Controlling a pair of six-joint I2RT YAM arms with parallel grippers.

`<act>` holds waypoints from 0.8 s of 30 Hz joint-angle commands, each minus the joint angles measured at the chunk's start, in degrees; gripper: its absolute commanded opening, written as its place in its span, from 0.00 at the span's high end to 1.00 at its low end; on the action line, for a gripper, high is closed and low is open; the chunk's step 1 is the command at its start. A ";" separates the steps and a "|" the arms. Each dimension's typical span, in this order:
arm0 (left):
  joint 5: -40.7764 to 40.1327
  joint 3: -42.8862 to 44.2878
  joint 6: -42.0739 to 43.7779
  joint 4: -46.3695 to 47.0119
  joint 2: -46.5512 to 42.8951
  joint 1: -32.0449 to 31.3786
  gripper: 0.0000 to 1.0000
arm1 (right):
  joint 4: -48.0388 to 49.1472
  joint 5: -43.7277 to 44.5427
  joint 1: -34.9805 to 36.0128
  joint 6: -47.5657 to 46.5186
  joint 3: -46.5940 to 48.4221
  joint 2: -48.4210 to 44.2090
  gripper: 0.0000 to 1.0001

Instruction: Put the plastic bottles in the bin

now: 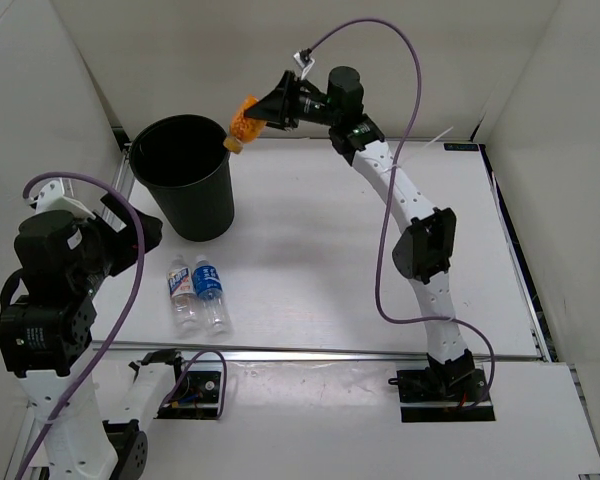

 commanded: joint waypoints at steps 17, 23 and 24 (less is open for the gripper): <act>9.65 4.68 6.77 0.02 8.81 -0.22 0.00 | 19.34 29.51 13.47 -23.79 6.28 3.50 0.32; 7.63 5.21 5.02 0.02 8.29 -0.22 0.00 | 17.59 28.72 13.47 -26.00 5.76 4.56 0.00; 6.93 5.21 5.01 0.02 8.29 -0.22 0.00 | 16.98 28.72 13.47 -26.00 6.63 4.56 0.00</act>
